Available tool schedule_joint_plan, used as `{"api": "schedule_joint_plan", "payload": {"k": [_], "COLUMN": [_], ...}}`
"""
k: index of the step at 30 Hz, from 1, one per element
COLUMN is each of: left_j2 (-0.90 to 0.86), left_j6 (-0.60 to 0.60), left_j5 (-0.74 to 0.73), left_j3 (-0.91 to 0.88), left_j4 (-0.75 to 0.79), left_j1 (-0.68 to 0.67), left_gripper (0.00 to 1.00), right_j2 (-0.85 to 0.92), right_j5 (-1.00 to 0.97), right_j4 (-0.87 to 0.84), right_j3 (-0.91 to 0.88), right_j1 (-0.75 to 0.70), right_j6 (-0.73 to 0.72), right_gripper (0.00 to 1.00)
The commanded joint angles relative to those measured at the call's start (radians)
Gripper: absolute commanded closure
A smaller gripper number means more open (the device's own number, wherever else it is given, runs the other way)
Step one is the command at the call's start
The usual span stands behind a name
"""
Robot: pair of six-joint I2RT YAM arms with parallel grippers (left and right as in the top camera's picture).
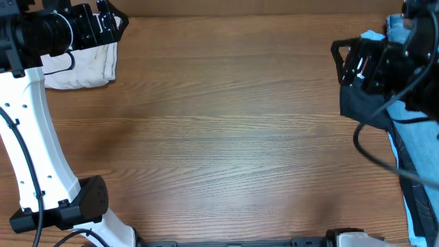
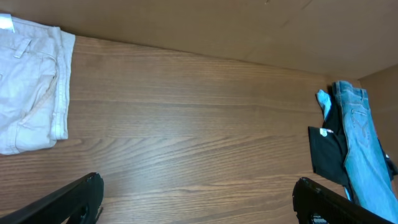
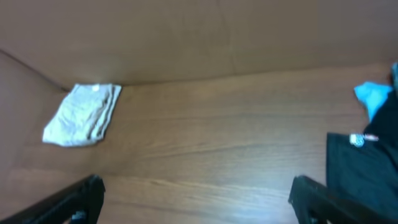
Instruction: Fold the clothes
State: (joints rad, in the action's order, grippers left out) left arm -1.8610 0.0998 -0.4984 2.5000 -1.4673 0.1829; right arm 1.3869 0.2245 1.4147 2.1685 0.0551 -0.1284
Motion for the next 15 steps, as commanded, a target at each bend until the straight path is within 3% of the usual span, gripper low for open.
{"api": "schedule_joint_plan", "payload": {"k": [1,15], "left_j2": [-0.004,-0.004], "left_j6": [-0.022,-0.022], "left_j5": [-0.015,-0.015], "left_j3": [0.008,0.008], "left_j4": [0.001,0.001], "left_j1": [-0.007,-0.007], "left_gripper": [0.00,0.00], "right_j2": [-0.099,-0.604], "right_j5": [-0.014,0.026], "right_j4": [-0.117,-0.978], "right_j3": [-0.217,-1.376], "right_j1": [0.006,-0.025], "right_j6": [0.049,0.058], "right_gripper": [0.00,0.00]}}
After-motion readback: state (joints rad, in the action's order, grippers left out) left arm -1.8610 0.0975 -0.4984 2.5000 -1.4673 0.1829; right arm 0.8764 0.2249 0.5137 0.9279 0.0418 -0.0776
